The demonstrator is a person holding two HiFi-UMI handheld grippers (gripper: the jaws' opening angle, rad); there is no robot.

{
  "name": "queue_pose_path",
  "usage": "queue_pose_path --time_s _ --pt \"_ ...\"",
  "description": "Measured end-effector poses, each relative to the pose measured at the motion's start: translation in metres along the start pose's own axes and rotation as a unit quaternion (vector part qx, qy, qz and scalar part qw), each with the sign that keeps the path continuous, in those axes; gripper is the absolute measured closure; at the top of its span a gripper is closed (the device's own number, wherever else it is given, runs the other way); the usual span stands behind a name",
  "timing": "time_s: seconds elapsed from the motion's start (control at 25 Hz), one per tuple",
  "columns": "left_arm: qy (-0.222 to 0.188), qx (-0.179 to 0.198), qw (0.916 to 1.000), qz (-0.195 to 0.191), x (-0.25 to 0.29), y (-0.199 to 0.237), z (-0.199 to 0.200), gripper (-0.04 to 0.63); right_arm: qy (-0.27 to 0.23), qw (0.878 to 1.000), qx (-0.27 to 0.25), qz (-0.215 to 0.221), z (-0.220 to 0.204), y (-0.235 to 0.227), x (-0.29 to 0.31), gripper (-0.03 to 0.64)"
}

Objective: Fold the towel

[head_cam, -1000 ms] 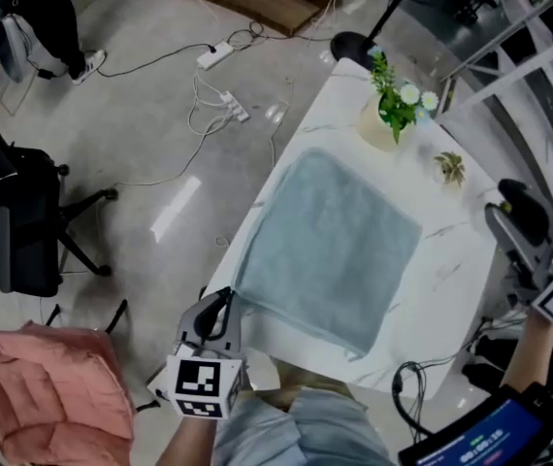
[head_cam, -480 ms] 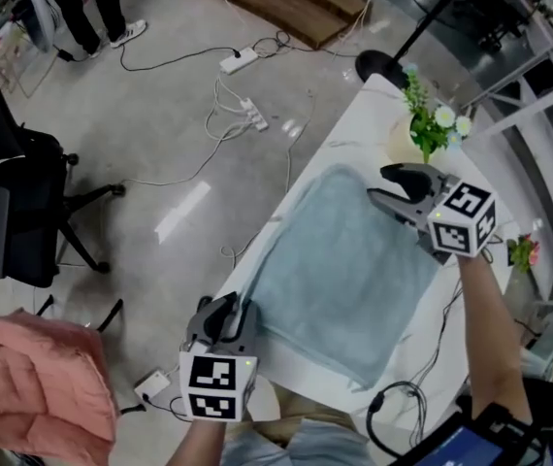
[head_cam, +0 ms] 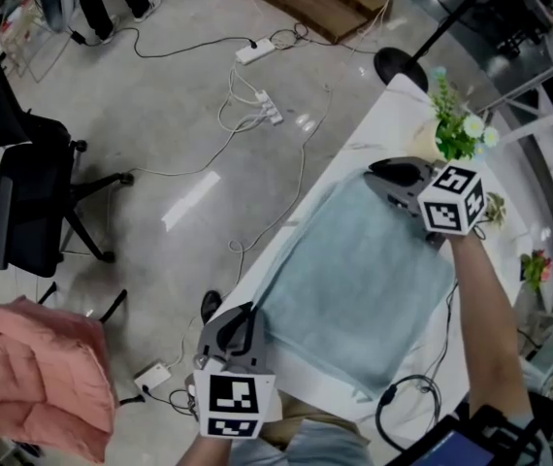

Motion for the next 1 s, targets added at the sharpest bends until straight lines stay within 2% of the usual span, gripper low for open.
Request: queue_pose_path --time_s 0.08,0.24,0.36,0.64,0.88,0.92,0.96,1.0 --pt "-0.005 -0.004 1.0 0.0 -0.002 0.0 0.003 0.574 -0.009 1.0 -0.006 -0.002 0.001 0.0 0.0 0.58" --pt "-0.02 -0.01 0.9997 -0.005 -0.018 -0.001 0.009 0.574 -0.042 0.999 -0.024 -0.008 0.017 0.013 -0.013 0.586" --pt "-0.02 -0.032 0.9992 -0.013 -0.032 -0.003 0.01 0.574 -0.049 0.998 -0.043 -0.01 0.03 0.024 -0.021 0.586" --pt "0.018 -0.058 0.9982 -0.005 -0.022 0.012 -0.016 0.574 -0.014 0.998 -0.06 -0.01 0.031 0.022 0.019 0.584" --pt "0.042 -0.037 0.9984 0.006 -0.004 0.023 -0.022 0.574 0.024 0.997 -0.06 -0.03 0.025 0.018 0.045 0.566" --pt "0.043 -0.032 0.9985 0.006 -0.004 0.025 -0.02 0.574 0.02 0.998 -0.055 -0.029 0.027 0.018 0.044 0.554" --pt "0.043 -0.028 0.9987 0.005 -0.004 0.027 -0.02 0.572 0.012 0.998 -0.047 -0.029 0.03 0.017 0.041 0.468" --pt "0.042 -0.025 0.9988 0.003 -0.007 0.029 -0.02 0.566 -0.001 0.999 -0.038 -0.032 0.033 0.017 0.034 0.41"
Point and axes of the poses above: the fingertips, and each gripper's own axes: x forward along the fingers, y to its left, z out of its top, the point moved 5 cm from there along -x, backward along the fingers, and after that the axes turned 11 degrees about y, right-handed, at the moved point
